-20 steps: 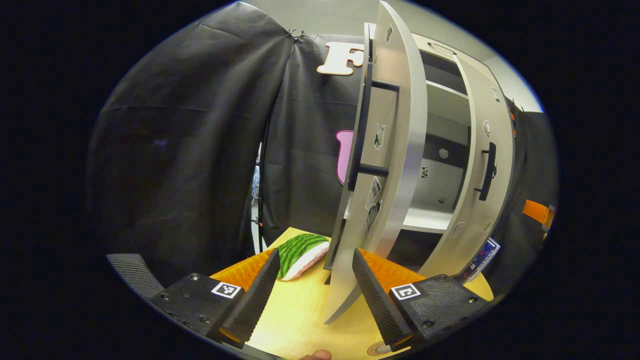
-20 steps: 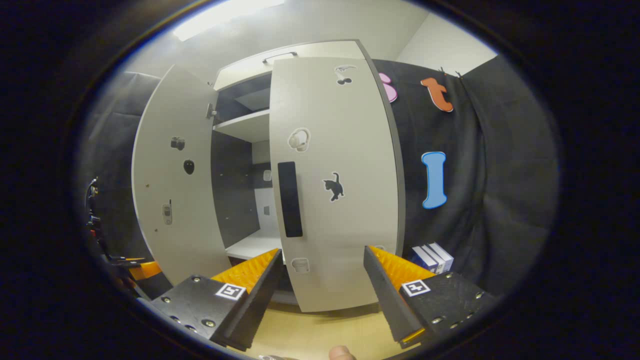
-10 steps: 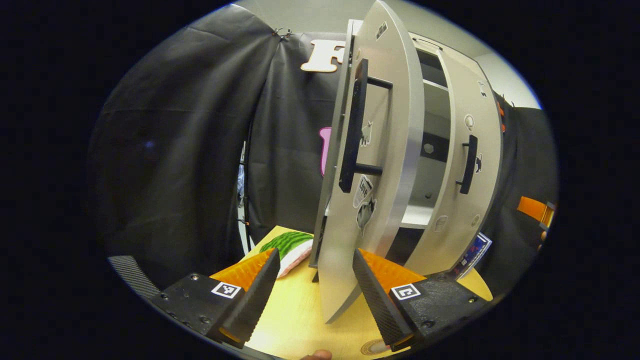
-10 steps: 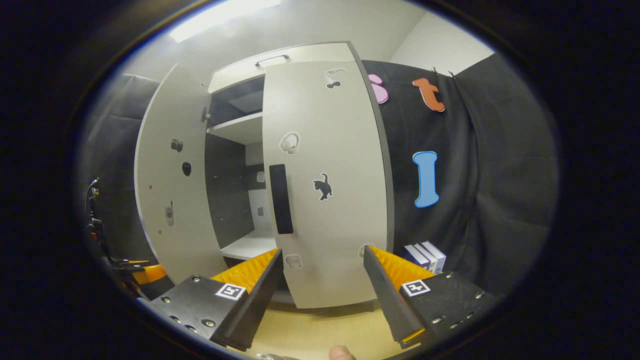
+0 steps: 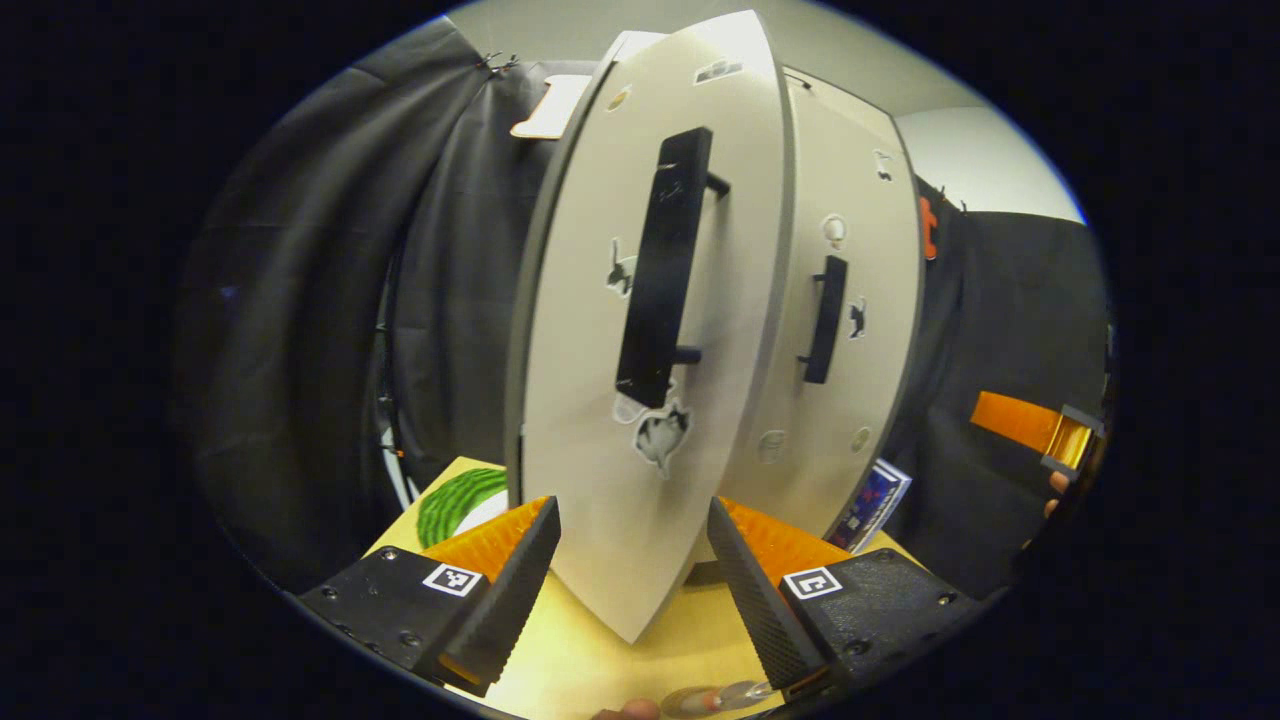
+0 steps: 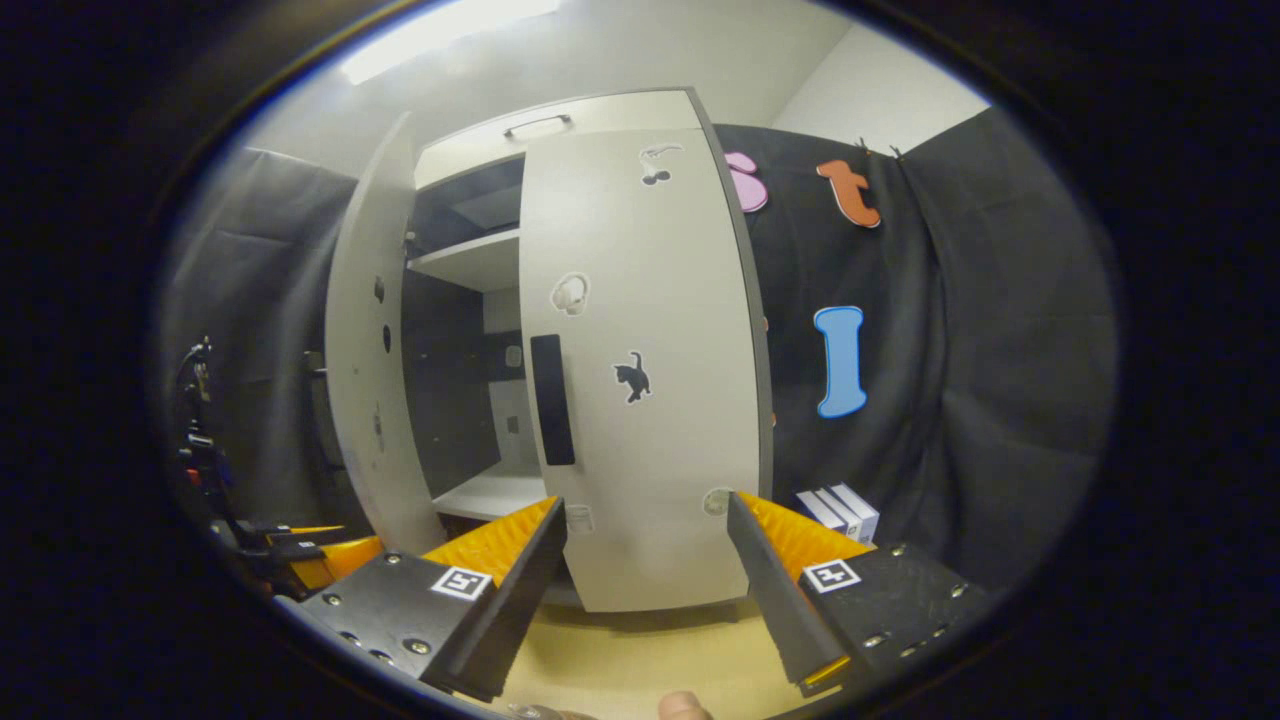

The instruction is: Grasp the bottle in the cabinet with the left hand and place it on the coaster, then close the right door with the right hand and the left door with the left hand.

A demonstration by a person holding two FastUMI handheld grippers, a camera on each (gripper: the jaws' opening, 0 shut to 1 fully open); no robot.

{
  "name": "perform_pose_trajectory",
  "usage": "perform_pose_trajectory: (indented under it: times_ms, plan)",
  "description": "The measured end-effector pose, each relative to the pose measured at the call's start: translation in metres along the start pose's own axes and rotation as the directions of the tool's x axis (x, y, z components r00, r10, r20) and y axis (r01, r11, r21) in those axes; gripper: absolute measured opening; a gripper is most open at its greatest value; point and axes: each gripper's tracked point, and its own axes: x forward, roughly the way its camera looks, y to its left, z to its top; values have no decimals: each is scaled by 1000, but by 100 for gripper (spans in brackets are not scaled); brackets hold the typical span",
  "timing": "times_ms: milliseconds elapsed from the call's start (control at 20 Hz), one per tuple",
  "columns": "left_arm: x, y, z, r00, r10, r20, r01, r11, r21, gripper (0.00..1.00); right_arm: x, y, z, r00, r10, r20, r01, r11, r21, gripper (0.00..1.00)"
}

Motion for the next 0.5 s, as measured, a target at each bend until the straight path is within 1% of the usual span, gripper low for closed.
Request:
perform_pose_trajectory:
  times_ms: [200, 250, 300, 500]
  plan:
    - [0, -35, 8, 999, -39, 3, 39, 999, 27, 95, -7, -8, 11, 999, -29, 26, 29, 1000, 2, 98]
    - [-3, -41, 13, 999, -44, 10, 44, 998, 35, 95, -8, -9, 15, 999, -37, 34, 37, 999, 0, 93]
    - [-5, -46, 20, 999, -47, 22, 46, 998, 42, 95, -10, -11, 19, 998, -42, 42, 42, 999, 1, 98]
    - [-10, -60, 47, 996, -49, 80, 46, 998, 40, 95, -13, -18, 26, 997, -54, 58, 54, 999, 1, 98]
